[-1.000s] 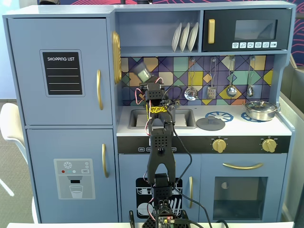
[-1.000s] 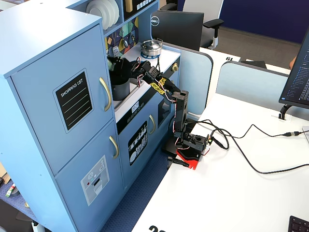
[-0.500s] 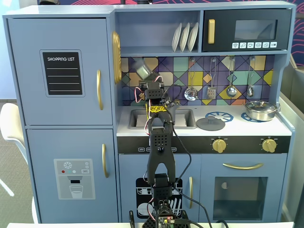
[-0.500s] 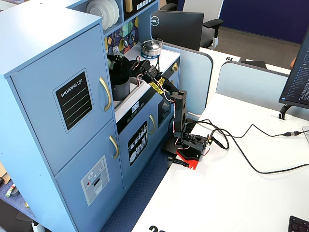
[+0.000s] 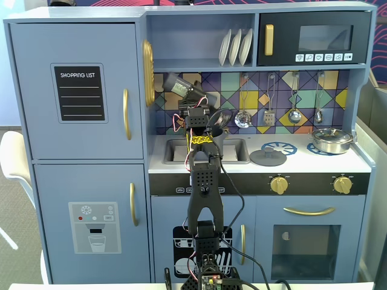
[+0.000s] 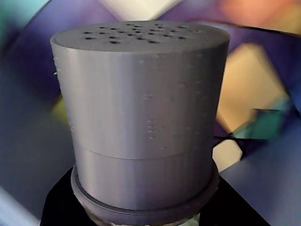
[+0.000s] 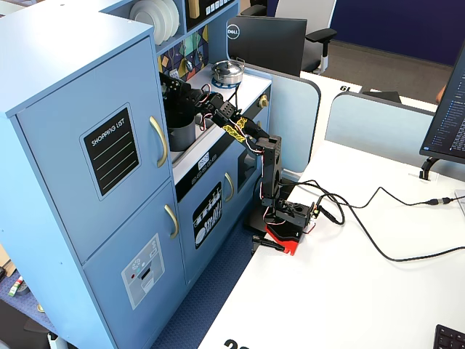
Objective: Put salt in the gray recipient
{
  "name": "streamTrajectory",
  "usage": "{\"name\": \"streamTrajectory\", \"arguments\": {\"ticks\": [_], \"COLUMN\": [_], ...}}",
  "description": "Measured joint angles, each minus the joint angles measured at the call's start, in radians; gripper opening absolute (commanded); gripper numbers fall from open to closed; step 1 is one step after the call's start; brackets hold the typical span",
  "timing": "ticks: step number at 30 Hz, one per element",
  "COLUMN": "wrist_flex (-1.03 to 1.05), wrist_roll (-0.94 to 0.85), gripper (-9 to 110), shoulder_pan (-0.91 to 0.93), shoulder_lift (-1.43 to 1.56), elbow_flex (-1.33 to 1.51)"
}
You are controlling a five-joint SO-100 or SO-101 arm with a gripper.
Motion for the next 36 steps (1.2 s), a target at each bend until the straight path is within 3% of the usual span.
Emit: {"name": "streamTrajectory", "arguments": {"ticks": [8,13,16,25,36], "wrist_flex": [-0.043,-0.245,-0.379,-0.726,-0.581], "wrist_roll": [-0.830,-1.358,-1.574,-1.767,-1.922], "gripper": [0,0,0,0,0], "shoulder_pan": [0.255,0.500,0.653,0.851,0.861], "shoulder_lift": [0.137,0.238,0.239,0.216,0.114], "elbow_flex": [0.195,0.448,0.514,0.652,0.653]}}
